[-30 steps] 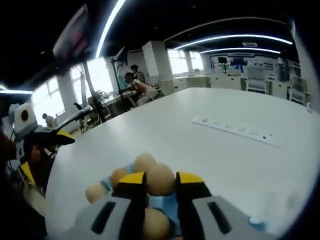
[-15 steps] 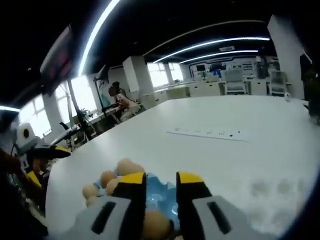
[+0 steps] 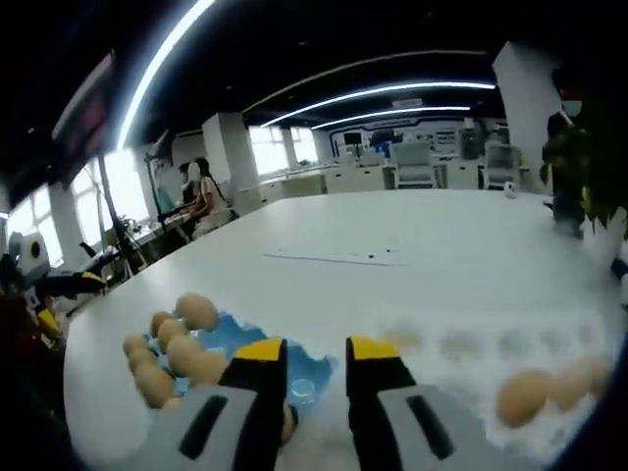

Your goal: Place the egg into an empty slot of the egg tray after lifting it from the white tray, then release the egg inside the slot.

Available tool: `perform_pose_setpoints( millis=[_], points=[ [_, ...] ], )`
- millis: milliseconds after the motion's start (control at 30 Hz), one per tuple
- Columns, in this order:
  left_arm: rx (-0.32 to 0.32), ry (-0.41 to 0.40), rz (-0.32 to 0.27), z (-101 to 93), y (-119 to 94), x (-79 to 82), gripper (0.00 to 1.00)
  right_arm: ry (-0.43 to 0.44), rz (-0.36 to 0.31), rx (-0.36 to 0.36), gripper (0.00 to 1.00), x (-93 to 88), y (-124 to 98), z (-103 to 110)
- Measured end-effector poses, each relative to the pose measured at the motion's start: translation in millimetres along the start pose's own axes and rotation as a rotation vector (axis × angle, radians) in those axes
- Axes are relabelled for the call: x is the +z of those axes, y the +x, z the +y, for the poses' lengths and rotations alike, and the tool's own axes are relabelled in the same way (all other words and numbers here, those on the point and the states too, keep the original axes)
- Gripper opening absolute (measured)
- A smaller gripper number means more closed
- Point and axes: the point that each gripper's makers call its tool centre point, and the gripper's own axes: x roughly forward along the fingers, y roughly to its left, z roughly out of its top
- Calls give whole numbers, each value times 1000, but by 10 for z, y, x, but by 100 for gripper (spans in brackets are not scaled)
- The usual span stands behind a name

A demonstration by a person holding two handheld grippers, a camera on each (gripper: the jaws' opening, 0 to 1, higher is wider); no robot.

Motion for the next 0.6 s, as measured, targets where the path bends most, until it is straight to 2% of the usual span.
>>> perform_pose_setpoints(
  millis=[33, 133, 300, 400, 500, 600],
  points=[
    [0, 3, 3, 5, 1, -8, 80, -4, -8, -40, 23, 0, -81, -142],
    [-2, 2, 3, 1, 1, -12, 80, 17, -13, -97, 23, -19, -220, -343],
    [1, -1, 5, 7, -1, -22, 80, 36, -56, -243, 23, 16, -504, -731],
    [-2, 1, 7, 2, 3, -26, 80, 10, -59, -318, 23, 19, -647, -949],
    [0, 0, 10, 4, 9, -27, 81, -10, -39, -366, 23, -34, -709, -1078],
    [-4, 1, 9, -12, 10, -22, 81, 23, -24, -383, 23, -120, -715, -1145]
  ],
)
